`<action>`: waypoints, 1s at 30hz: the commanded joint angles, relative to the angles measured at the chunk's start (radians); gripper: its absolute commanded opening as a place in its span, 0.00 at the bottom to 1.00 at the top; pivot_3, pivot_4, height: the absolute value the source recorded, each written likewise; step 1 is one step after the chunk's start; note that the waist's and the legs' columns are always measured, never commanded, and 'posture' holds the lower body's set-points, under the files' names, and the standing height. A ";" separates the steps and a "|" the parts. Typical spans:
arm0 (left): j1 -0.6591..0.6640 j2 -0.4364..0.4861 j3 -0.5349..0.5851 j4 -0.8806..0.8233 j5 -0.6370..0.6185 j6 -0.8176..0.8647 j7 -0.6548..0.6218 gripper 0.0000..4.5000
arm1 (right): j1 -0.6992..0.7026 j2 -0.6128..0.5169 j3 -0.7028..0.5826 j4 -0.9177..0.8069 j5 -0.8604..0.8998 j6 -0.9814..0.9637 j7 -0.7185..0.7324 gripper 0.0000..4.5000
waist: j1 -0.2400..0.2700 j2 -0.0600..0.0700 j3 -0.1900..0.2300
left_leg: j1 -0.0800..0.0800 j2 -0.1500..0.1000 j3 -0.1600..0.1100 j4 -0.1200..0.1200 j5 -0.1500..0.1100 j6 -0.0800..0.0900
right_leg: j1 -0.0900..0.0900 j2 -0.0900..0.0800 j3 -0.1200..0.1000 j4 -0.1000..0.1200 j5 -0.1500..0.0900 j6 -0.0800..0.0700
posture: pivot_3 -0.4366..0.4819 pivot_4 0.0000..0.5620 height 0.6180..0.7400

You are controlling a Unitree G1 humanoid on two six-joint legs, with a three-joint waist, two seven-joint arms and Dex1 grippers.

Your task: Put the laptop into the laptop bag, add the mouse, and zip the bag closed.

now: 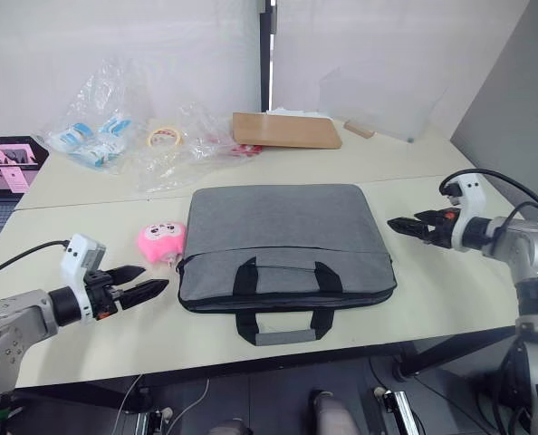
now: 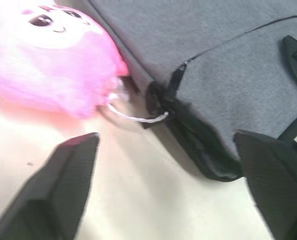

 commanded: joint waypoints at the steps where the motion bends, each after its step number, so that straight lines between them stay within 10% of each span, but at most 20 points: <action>1: -0.019 0.062 0.077 0.120 0.113 -0.224 -0.006 0.99 | 0.072 -0.074 -0.050 -0.048 -0.084 -0.396 0.032 1.00 | 0.001 0.000 0.000 | 0.000 0.000 0.000 0.000 0.000 0.000 | 0.000 0.000 0.000 0.000 0.000 0.000 | 0.48 0.27 1.00; 15: -0.117 0.212 0.093 0.579 0.209 -0.625 -0.226 0.99 | 0.026 -0.186 0.021 0.242 -0.122 -0.839 0.493 1.00 | -0.012 0.002 0.001 | 0.005 0.002 0.005 -0.006 0.000 0.000 | 0.001 0.001 0.000 -0.003 0.000 0.000 | 0.48 0.27 1.00; 22: -0.103 0.202 0.093 0.568 0.184 -0.593 -0.235 0.99 | -0.078 -0.103 -0.002 0.211 -0.060 -0.685 0.426 1.00 | -0.012 0.002 0.001 | 0.005 0.003 0.005 -0.006 0.000 0.000 | 0.001 0.001 0.000 -0.003 0.000 -0.001 | 0.48 0.27 1.00; 30: -0.064 0.185 0.123 0.452 0.135 -0.488 -0.209 0.99 | -0.120 0.181 0.063 -0.227 0.105 -0.306 0.281 1.00 | -0.009 0.002 0.001 | 0.004 0.003 0.005 -0.007 0.000 0.000 | -0.001 0.002 -0.001 -0.002 0.001 -0.001 | 0.48 0.27 1.00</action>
